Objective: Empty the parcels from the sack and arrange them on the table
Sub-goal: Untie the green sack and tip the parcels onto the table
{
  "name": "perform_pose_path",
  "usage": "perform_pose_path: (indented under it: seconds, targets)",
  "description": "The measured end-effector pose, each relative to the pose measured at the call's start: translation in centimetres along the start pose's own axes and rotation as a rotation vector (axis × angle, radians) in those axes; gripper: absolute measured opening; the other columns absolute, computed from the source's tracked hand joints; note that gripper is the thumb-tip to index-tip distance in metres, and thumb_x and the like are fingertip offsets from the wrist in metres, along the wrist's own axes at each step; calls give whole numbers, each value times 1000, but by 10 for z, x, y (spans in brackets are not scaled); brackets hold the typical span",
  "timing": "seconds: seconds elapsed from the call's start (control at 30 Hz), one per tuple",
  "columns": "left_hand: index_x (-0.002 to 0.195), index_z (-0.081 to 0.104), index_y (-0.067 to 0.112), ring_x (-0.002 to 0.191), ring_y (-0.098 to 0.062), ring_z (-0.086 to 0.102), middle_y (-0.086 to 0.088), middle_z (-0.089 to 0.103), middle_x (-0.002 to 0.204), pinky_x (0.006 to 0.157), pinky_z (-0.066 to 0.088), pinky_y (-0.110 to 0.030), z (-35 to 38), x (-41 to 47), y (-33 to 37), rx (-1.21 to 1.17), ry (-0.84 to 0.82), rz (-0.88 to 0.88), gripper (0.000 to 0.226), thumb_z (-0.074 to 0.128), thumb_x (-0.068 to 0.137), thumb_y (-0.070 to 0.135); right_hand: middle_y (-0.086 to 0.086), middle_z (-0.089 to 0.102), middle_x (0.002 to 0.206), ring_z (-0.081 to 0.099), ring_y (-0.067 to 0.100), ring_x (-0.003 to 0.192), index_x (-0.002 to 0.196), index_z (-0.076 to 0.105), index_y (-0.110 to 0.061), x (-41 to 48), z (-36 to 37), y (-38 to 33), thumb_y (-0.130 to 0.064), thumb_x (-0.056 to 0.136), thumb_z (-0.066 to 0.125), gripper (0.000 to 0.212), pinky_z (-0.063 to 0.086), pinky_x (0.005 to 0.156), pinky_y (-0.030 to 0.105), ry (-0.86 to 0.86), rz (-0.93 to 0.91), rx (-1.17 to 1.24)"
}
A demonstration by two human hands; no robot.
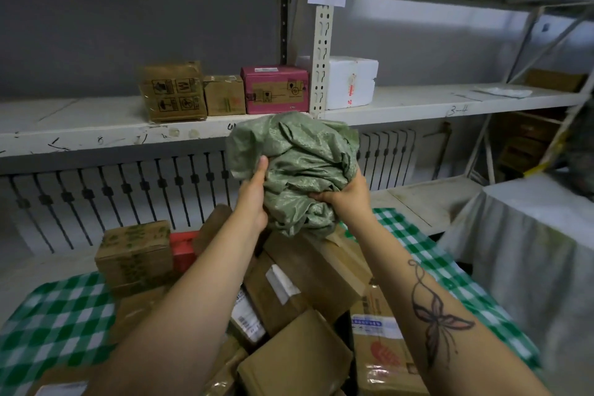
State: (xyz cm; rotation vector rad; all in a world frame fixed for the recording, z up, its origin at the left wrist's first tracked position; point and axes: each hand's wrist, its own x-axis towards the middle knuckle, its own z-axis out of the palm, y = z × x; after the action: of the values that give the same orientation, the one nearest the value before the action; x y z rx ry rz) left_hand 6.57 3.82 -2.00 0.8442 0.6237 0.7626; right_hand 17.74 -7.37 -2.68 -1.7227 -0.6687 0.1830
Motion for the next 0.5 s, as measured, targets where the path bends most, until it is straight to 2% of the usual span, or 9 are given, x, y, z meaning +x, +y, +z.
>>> perform_pose_path:
  seconds: [0.07,0.2,0.3,0.37,0.43,0.5]
  targets:
    - [121,60,14,104,-29,63,-12,65,118,86,52,-44,18,4,-9,-23,-74,-2,56,65,79,51,7,51,129,48,28,124,132,41,-26,8,-13,13,-41,40,87,104,43,104,51,56,5,32]
    - [123,57,12,95,-23,64,-9,66,111,74,53,-37,61,17,-35,-53,-168,-23,48,55,89,46,9,53,127,51,30,120,132,43,-22,33,-45,39,-36,46,87,97,45,101,52,126,15,36]
    - [106,62,13,86,-20,63,-6,67,99,70,51,-36,96,22,-59,-60,-187,-76,35,51,92,43,8,53,127,54,29,117,131,44,-21,58,-72,60,-42,44,83,97,48,98,51,129,17,9]
    - [95,63,14,82,-20,63,-5,67,90,69,50,-35,115,27,-71,-78,-191,-88,29,49,94,40,9,53,127,53,30,118,131,44,-19,70,-88,68,-33,50,86,93,47,99,51,126,21,6]
    - [92,63,15,81,-21,64,-6,67,89,67,51,-36,140,35,-84,-98,-164,-84,27,52,93,39,11,51,128,52,31,118,132,43,-15,91,-107,80,-19,57,88,88,47,100,50,113,33,18]
    - [91,64,15,81,-23,64,-7,68,88,66,51,-35,163,44,-97,-92,-123,-66,27,53,92,39,12,53,127,53,30,118,131,44,-13,112,-123,93,-15,56,88,86,47,101,48,102,27,36]
